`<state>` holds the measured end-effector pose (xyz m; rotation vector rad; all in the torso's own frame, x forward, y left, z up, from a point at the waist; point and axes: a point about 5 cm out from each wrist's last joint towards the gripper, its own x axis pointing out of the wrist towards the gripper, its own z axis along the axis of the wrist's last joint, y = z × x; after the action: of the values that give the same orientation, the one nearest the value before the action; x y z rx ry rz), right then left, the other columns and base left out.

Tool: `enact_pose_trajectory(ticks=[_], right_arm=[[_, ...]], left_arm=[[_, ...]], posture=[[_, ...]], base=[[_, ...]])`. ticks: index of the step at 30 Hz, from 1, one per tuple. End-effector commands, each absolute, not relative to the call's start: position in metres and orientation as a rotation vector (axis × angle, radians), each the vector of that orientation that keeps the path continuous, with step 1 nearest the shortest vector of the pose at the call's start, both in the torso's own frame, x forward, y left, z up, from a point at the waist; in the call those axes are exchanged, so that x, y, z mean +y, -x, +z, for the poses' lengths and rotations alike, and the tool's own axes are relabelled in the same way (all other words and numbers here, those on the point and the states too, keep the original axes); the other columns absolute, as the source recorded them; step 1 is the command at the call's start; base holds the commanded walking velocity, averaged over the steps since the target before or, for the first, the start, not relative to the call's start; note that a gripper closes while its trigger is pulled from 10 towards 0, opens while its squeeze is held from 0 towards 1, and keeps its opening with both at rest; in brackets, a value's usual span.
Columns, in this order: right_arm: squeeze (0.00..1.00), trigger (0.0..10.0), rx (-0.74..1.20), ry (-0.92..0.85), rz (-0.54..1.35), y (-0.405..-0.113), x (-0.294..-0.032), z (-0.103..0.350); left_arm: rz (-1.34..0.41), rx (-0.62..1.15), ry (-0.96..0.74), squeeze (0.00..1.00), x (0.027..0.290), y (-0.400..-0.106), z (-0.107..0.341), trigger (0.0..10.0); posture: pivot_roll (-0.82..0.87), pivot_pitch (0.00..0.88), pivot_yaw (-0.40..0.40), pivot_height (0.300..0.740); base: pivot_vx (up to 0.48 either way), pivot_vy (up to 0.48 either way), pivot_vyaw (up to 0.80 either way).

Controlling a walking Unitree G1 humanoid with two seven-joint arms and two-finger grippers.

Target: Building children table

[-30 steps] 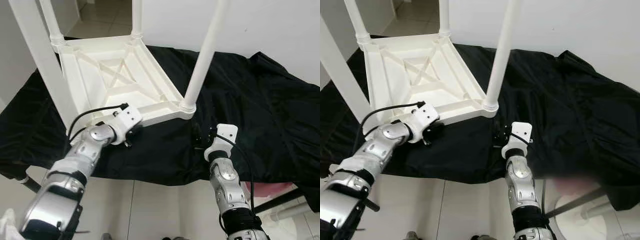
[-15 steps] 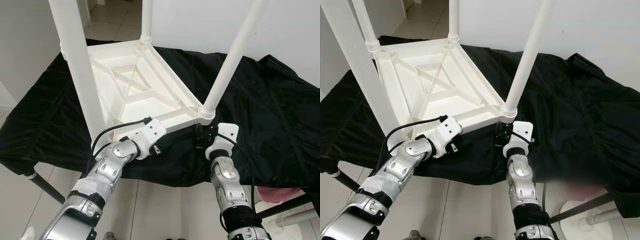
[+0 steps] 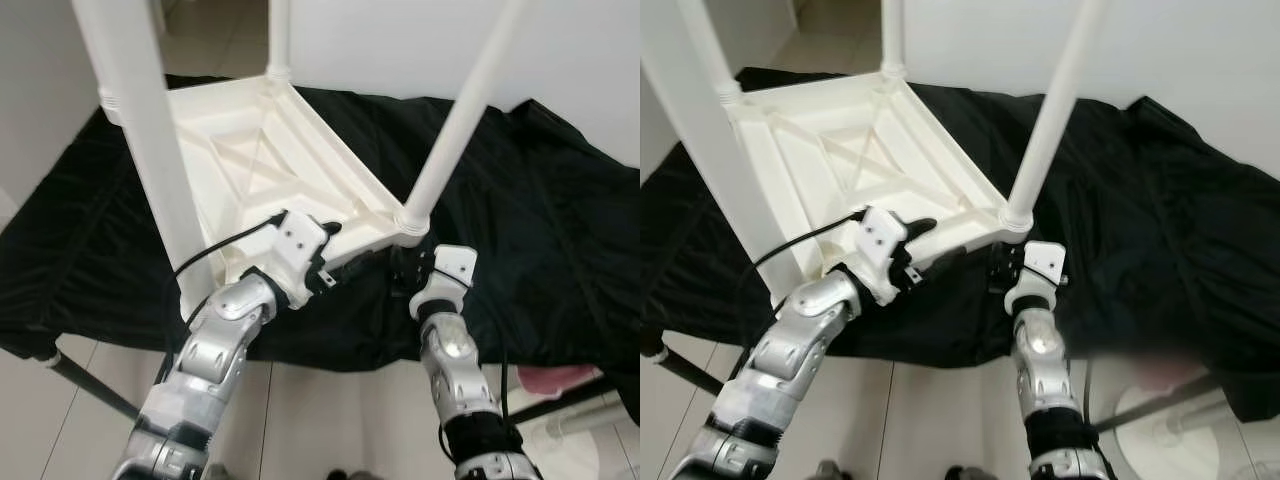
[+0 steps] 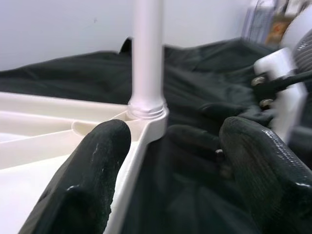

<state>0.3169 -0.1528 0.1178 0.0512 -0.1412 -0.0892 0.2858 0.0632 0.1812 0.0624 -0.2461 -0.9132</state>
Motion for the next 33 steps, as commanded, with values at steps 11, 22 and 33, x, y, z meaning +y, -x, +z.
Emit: enact_pose_trajectory(ticks=[11,22,33], right_arm=[[0.00,10.0,-0.115,-0.030,-0.003,-0.321,-0.141,0.114],[0.00,10.0,-0.098,-0.012,0.035,-0.322,-0.136,0.110],[0.00,10.0,-0.082,-0.004,0.038,-0.319,-0.138,0.104]], left_arm=[[-0.695,-0.344,-0.072,0.00,0.114,-0.283,0.200,10.0],[-0.510,-0.401,-0.045,0.00,0.150,-0.281,0.216,10.0],[-0.495,-0.434,0.047,0.00,0.161,-0.270,0.216,10.0]], posture=[[0.13,0.116,-0.118,0.740],[0.14,0.123,-0.136,0.740],[0.13,0.125,-0.131,0.740]], base=[[0.000,0.000,0.00],[0.000,0.000,0.00],[0.000,0.000,0.00]])
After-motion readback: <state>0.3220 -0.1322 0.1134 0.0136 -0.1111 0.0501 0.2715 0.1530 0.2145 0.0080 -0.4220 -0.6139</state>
